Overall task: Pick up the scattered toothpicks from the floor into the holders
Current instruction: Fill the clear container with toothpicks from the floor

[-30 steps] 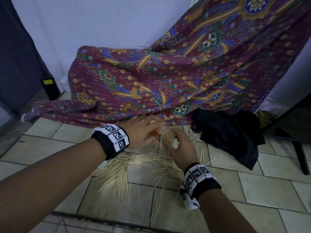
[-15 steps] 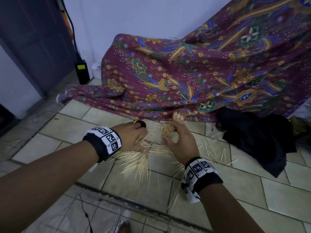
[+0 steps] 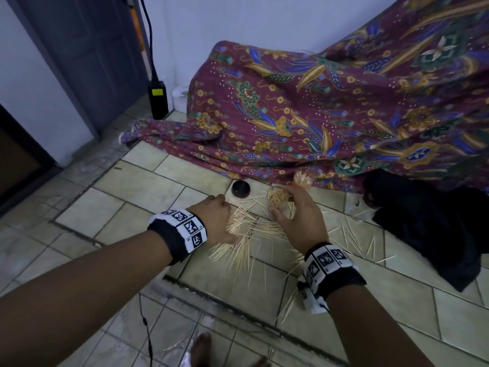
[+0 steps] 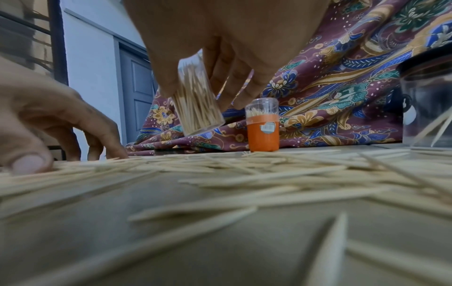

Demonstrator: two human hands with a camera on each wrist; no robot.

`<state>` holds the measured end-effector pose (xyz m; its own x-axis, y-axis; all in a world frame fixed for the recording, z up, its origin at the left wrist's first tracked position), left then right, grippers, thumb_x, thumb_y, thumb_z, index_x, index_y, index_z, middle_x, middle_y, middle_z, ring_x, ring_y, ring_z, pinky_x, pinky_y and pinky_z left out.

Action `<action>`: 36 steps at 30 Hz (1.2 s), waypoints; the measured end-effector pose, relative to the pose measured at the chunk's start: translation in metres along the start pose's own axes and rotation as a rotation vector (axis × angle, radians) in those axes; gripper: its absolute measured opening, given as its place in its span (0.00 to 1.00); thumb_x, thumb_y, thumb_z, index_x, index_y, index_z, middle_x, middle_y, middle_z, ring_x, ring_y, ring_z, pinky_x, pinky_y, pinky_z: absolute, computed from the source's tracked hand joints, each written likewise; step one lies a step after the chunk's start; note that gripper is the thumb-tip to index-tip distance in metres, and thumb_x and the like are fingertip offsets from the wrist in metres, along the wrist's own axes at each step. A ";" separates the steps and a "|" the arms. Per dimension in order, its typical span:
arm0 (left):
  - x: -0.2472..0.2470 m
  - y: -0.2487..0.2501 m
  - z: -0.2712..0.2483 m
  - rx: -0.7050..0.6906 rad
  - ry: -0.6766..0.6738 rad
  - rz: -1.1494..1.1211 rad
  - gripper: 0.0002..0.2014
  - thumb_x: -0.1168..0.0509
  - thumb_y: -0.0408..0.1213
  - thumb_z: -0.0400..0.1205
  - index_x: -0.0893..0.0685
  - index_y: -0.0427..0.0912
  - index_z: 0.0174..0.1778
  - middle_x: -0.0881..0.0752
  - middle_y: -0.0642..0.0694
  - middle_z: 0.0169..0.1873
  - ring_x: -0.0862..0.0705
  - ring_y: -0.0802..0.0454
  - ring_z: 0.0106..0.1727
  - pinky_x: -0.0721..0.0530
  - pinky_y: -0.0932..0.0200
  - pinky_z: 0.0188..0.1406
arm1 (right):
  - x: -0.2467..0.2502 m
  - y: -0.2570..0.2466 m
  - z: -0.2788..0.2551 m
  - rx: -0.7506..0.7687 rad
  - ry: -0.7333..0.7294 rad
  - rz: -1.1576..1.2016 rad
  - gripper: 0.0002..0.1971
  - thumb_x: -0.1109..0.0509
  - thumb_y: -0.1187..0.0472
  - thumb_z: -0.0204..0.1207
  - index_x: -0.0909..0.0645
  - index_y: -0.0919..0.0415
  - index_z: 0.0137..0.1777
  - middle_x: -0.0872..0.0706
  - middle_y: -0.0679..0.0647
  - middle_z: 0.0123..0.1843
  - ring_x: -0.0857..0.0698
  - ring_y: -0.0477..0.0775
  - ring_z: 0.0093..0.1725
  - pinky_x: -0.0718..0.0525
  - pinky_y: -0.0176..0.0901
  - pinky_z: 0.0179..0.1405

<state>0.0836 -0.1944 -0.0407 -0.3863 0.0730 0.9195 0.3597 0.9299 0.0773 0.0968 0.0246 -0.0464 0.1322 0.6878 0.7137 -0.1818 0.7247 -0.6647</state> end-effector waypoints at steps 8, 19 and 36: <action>0.008 0.003 0.005 -0.102 0.039 -0.050 0.31 0.30 0.55 0.77 0.24 0.43 0.72 0.23 0.44 0.66 0.22 0.45 0.65 0.21 0.49 0.64 | 0.002 -0.002 -0.001 -0.004 0.020 0.026 0.25 0.22 0.52 0.73 0.22 0.52 0.69 0.17 0.48 0.66 0.21 0.51 0.69 0.21 0.49 0.67; -0.001 0.004 -0.010 0.059 -0.016 0.040 0.37 0.33 0.68 0.72 0.21 0.39 0.63 0.22 0.42 0.60 0.20 0.43 0.59 0.20 0.51 0.55 | -0.001 0.004 0.001 -0.010 0.002 0.022 0.25 0.23 0.48 0.74 0.23 0.49 0.70 0.19 0.47 0.69 0.24 0.52 0.74 0.21 0.54 0.68; 0.006 0.005 0.007 0.050 -0.048 0.066 0.12 0.39 0.35 0.81 0.17 0.42 0.59 0.15 0.36 0.53 0.16 0.36 0.54 0.18 0.52 0.49 | 0.000 0.002 0.002 -0.030 -0.018 0.028 0.27 0.23 0.50 0.74 0.24 0.52 0.72 0.20 0.48 0.70 0.25 0.50 0.73 0.24 0.47 0.69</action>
<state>0.0767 -0.1869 -0.0372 -0.4035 0.1508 0.9025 0.3436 0.9391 -0.0033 0.0948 0.0255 -0.0471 0.1096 0.7073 0.6984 -0.1562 0.7061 -0.6906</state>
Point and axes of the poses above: each hand's wrist, its own z-axis towards the middle knuckle, its own x-axis out of the back of the hand, y = z × x, the point moved 2 cm from there along z, towards the middle knuckle
